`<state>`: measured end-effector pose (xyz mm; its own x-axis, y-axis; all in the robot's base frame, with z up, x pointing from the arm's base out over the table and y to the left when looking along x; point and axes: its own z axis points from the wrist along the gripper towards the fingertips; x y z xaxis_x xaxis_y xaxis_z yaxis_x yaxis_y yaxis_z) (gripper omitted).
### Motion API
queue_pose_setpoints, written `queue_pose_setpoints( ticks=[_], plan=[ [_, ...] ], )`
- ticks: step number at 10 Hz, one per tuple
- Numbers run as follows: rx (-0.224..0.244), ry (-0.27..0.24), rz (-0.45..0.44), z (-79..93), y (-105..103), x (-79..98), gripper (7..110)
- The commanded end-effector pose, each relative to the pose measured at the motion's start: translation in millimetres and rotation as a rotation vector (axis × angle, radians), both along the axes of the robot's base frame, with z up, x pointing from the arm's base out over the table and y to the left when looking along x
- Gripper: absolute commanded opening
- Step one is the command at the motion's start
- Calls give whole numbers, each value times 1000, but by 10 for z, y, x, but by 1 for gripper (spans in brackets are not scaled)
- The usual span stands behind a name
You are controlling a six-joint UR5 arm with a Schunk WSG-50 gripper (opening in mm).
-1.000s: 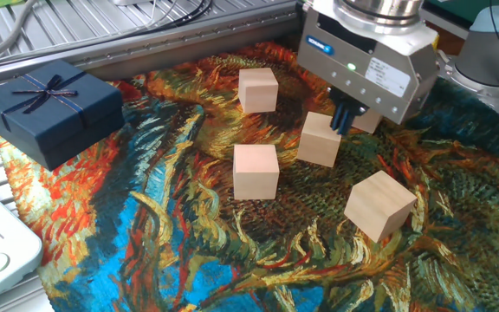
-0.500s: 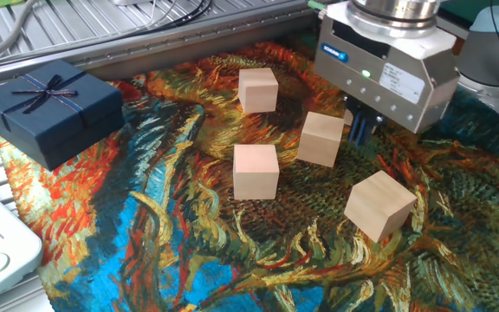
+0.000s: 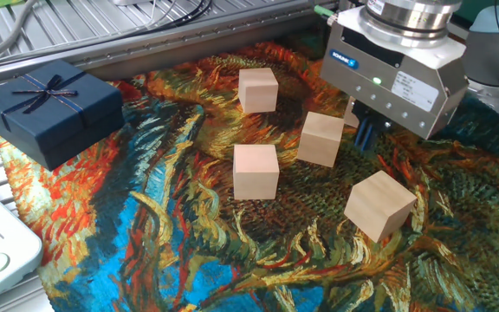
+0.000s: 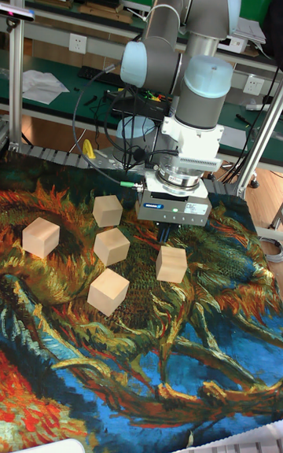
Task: Stack the blocks in a vertical line of five
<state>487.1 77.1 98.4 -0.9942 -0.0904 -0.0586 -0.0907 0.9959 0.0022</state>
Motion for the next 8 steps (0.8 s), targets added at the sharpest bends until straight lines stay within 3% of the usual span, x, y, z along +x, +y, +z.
queue_pose_setpoints(
  ticks=[1,5,6,7,8],
  plan=[
    [28,-20,-59,3,63,37,7],
    [47,-48,-90,17,91,121,7],
    [16,-40,-91,27,-18,127,7],
    [-37,-7,-34,29,-241,102,7],
    [-28,4,5,16,-325,100,7]
  ],
)
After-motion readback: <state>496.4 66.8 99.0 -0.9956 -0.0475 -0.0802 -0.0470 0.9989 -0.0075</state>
